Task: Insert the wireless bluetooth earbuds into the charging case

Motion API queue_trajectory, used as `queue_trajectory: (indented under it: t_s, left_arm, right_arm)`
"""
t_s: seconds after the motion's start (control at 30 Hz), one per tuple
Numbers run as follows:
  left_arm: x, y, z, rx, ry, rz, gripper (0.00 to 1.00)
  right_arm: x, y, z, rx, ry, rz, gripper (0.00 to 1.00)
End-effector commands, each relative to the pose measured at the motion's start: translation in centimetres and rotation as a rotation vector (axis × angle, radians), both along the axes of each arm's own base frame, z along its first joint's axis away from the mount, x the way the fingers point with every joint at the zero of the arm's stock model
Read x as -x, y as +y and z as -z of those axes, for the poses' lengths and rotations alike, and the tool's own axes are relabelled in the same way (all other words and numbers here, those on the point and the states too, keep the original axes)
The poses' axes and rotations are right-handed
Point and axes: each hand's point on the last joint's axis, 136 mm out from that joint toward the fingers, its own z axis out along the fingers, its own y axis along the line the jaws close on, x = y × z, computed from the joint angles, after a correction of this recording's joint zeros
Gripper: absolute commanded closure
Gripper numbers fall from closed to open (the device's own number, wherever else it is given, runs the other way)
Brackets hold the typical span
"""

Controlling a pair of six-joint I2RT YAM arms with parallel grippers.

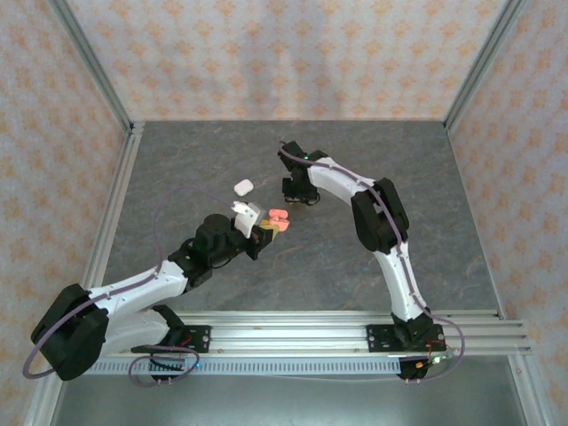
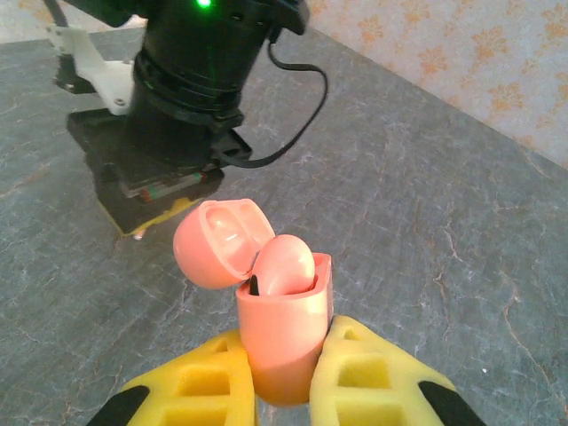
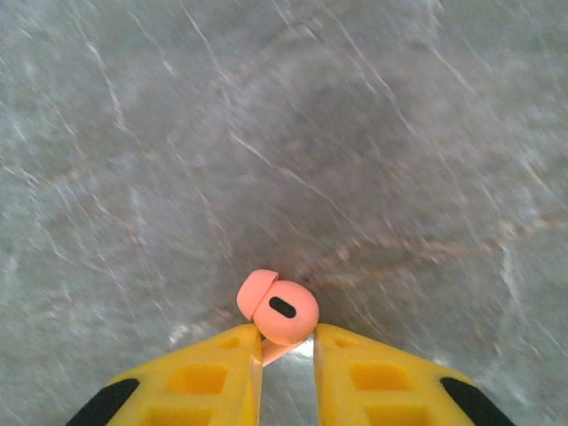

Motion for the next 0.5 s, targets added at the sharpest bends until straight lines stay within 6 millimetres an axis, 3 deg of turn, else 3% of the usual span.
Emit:
queue_trajectory:
  t_s: [0.0, 0.2, 0.47]
  left_arm:
    - [-0.3, -0.2, -1.7, 0.011, -0.04, 0.009, 1.0]
    - [-0.4, -0.3, -1.8, 0.02, -0.037, 0.008, 1.0]
    - [-0.6, -1.7, -1.8, 0.092, -0.015, 0.026, 1.0]
  right_arm:
    - [1.8, -2.8, 0.3, 0.071, 0.038, 0.017, 0.79]
    - [5.6, -4.9, 0.4, 0.079, 0.085, 0.012, 0.8]
    - [13.0, -9.8, 1.5, 0.143, 0.166, 0.006, 0.78]
